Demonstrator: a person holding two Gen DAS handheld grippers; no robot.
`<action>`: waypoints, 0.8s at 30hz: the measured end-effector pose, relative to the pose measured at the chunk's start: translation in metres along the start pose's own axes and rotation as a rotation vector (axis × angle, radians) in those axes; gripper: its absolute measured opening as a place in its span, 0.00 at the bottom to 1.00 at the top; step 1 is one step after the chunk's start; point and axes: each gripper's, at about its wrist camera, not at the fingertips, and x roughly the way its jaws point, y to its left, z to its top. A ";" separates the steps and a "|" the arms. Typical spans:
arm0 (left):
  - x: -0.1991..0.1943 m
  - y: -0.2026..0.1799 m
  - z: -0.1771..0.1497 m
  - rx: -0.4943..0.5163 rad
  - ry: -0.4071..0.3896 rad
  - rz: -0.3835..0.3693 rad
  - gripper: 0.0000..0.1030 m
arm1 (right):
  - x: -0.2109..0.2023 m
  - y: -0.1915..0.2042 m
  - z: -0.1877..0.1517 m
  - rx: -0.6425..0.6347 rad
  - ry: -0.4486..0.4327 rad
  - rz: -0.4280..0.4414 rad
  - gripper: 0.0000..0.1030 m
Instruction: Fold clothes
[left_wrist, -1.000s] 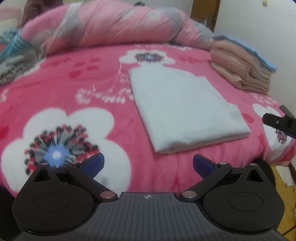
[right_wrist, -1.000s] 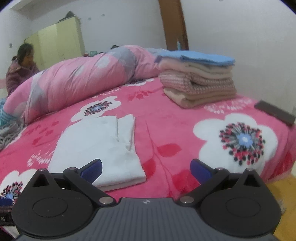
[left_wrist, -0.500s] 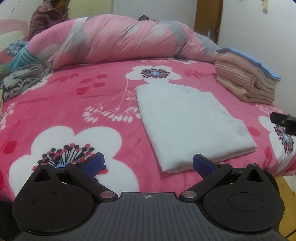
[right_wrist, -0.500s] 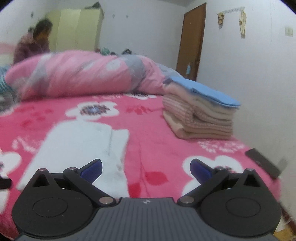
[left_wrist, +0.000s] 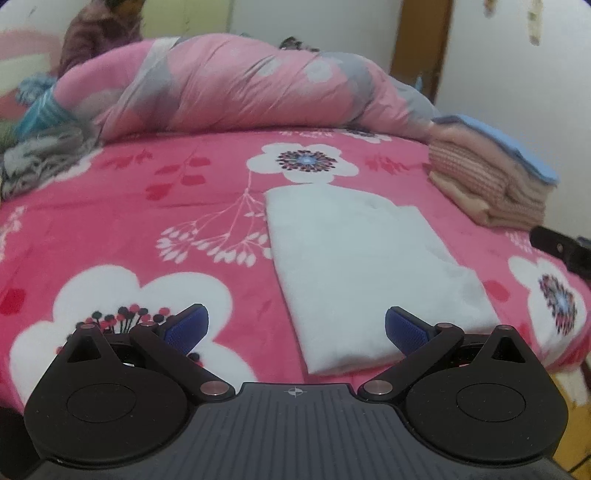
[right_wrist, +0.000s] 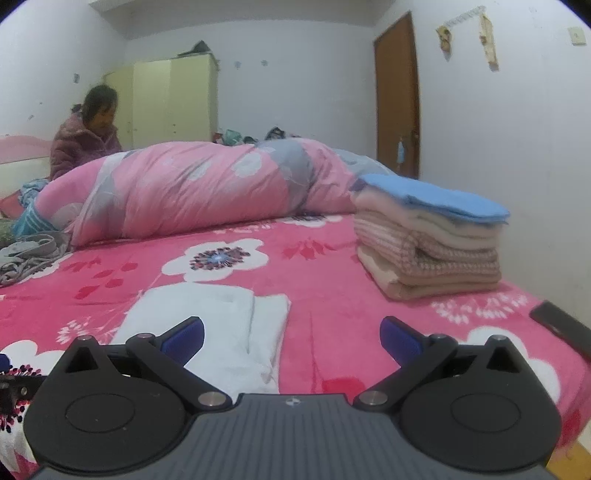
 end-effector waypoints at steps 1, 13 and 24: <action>0.002 0.002 0.003 -0.012 0.000 -0.006 1.00 | 0.001 0.002 0.001 -0.006 -0.009 0.007 1.00; 0.012 0.003 0.024 0.017 -0.074 0.069 1.00 | 0.012 0.013 0.001 -0.025 -0.040 0.059 1.00; 0.037 -0.006 0.039 0.033 -0.009 0.091 1.00 | 0.029 0.005 0.003 -0.021 0.002 0.083 1.00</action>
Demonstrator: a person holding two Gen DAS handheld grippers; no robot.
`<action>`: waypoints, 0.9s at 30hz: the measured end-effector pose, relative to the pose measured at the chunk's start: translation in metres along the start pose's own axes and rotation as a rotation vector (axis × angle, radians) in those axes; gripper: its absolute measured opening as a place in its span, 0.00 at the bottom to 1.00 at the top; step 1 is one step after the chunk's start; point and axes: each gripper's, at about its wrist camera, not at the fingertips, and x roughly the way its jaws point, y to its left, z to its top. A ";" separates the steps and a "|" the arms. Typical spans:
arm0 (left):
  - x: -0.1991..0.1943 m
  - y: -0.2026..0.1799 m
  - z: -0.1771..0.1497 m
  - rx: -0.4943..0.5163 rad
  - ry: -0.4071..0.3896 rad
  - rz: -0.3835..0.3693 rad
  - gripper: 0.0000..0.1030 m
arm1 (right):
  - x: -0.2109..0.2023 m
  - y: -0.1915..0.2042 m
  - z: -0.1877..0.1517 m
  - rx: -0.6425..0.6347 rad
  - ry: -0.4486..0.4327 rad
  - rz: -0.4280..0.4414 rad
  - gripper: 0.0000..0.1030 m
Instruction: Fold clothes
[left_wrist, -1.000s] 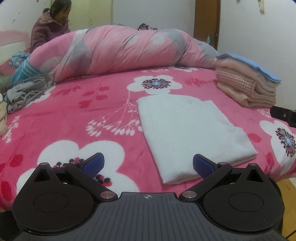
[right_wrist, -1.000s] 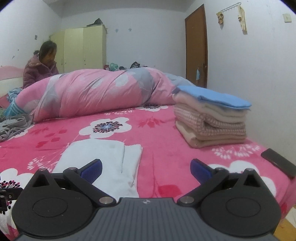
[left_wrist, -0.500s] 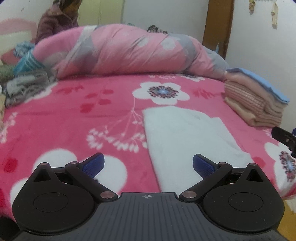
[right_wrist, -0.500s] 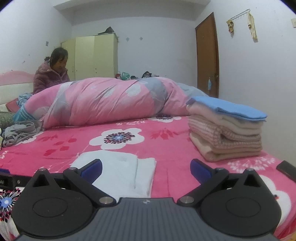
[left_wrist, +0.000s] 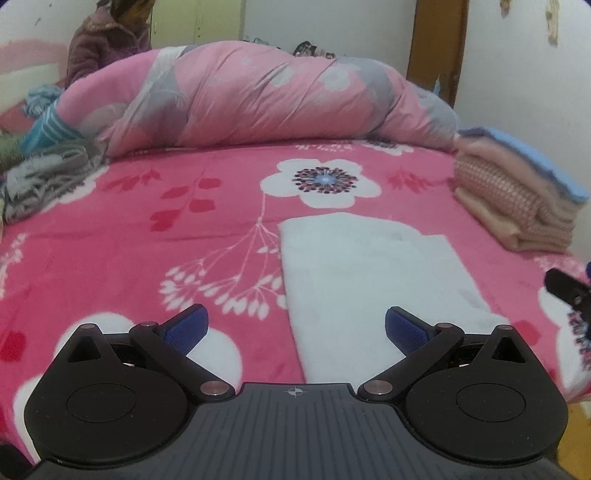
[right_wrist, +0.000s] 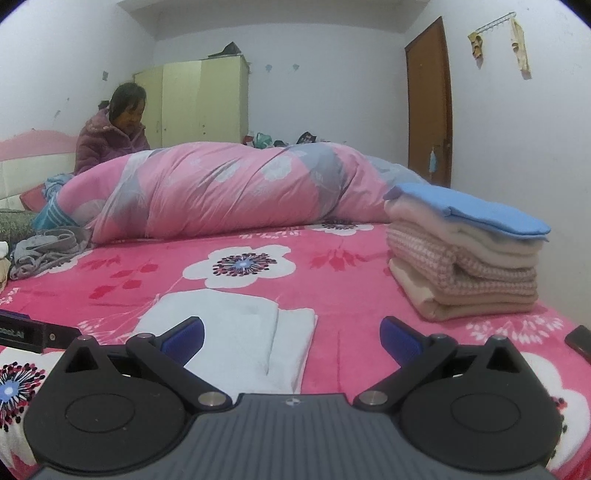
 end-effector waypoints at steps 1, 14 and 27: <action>0.003 0.000 0.001 0.002 0.003 0.003 1.00 | 0.003 -0.002 0.001 0.011 0.006 0.009 1.00; 0.036 0.001 0.003 -0.015 0.049 0.100 1.00 | 0.040 -0.031 0.005 0.171 0.117 0.094 1.00; 0.055 -0.004 0.004 0.038 0.080 0.139 0.96 | 0.083 -0.046 -0.002 0.269 0.187 0.154 0.99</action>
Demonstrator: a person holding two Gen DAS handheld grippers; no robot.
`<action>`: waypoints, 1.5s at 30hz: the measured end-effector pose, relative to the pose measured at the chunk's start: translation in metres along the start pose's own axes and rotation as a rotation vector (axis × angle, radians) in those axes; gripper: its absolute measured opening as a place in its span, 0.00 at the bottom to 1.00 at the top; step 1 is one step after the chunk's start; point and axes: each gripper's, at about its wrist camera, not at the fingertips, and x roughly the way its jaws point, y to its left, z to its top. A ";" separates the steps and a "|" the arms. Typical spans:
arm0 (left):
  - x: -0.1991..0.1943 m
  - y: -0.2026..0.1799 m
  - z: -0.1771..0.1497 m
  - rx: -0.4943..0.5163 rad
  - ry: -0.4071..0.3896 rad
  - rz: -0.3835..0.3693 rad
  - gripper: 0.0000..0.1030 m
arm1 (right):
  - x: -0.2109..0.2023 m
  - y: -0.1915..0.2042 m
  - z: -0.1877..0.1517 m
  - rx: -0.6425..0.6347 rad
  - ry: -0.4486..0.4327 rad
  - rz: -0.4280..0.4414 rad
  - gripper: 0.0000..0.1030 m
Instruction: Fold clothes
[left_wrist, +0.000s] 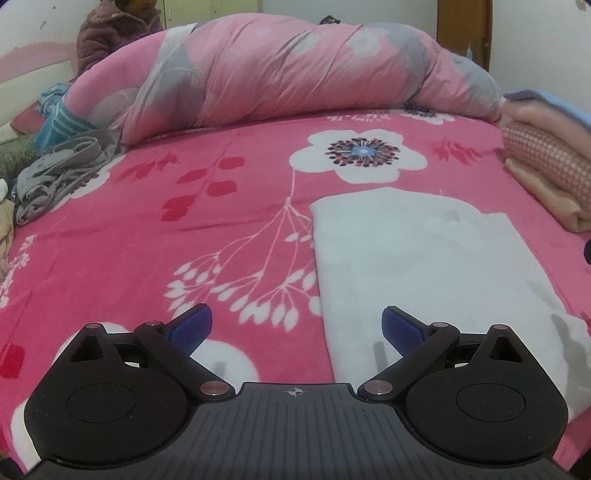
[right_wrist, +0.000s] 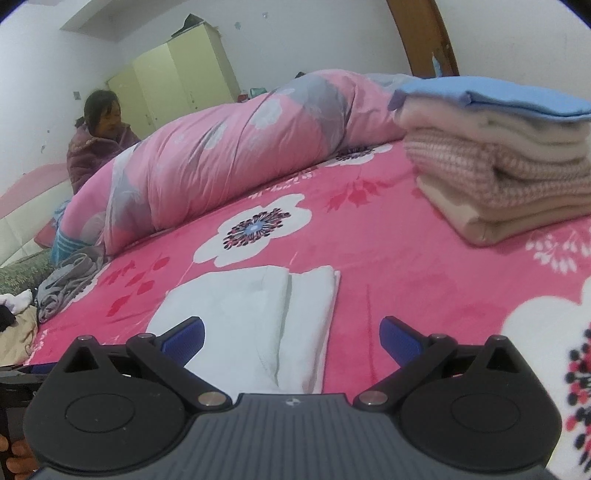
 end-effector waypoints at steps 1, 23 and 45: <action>0.000 -0.001 0.001 0.008 0.003 0.004 0.96 | 0.001 0.000 0.001 -0.001 -0.002 0.001 0.98; 0.025 -0.030 0.002 0.073 0.080 0.002 0.73 | 0.011 0.037 -0.013 -0.317 -0.007 -0.049 0.65; 0.032 -0.044 0.001 0.102 0.093 0.051 0.73 | 0.035 -0.036 -0.023 -0.038 0.112 -0.059 0.38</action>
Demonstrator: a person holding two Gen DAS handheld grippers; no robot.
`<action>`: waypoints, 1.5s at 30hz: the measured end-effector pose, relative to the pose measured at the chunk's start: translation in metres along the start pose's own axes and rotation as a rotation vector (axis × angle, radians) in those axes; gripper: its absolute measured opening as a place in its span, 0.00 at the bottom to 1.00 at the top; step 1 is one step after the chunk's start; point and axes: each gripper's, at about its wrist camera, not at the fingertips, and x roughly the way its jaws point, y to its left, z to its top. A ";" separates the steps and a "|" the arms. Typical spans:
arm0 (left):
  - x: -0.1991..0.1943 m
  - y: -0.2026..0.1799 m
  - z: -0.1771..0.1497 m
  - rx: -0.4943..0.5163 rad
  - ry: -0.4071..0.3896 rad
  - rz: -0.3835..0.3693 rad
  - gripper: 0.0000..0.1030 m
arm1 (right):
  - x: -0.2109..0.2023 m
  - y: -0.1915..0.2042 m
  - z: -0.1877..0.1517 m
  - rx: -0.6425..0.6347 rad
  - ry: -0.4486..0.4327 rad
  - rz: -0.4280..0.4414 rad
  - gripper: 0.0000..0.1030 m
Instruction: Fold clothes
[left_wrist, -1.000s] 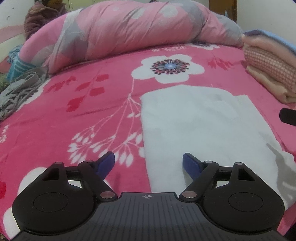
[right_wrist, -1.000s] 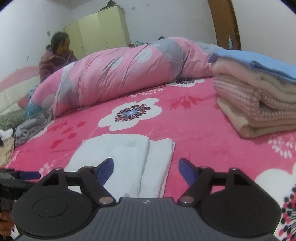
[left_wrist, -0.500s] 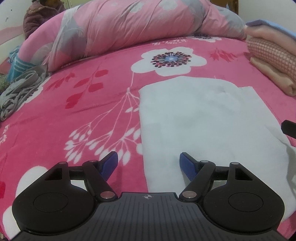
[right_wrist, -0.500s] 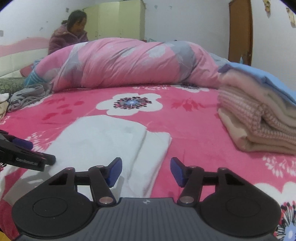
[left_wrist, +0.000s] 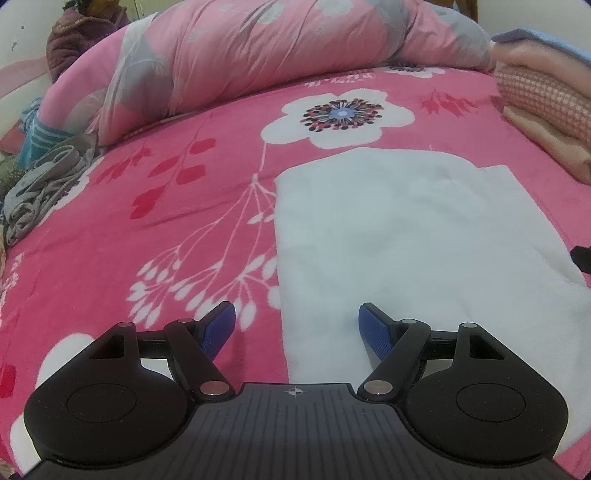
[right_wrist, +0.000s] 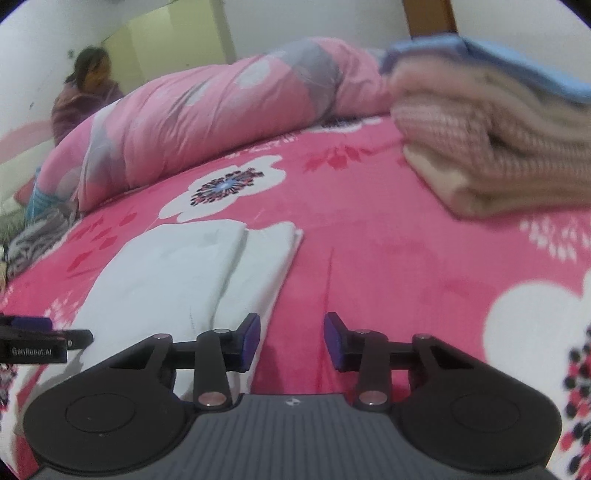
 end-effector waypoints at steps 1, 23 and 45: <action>0.000 -0.001 0.000 0.001 0.001 0.002 0.73 | 0.002 -0.004 -0.001 0.019 0.007 0.005 0.34; -0.010 0.059 -0.001 -0.217 -0.067 -0.239 0.79 | 0.011 -0.024 -0.002 0.132 0.041 0.066 0.31; 0.027 0.087 -0.014 -0.294 0.024 -0.524 0.67 | 0.038 -0.033 0.023 0.324 0.233 0.351 0.58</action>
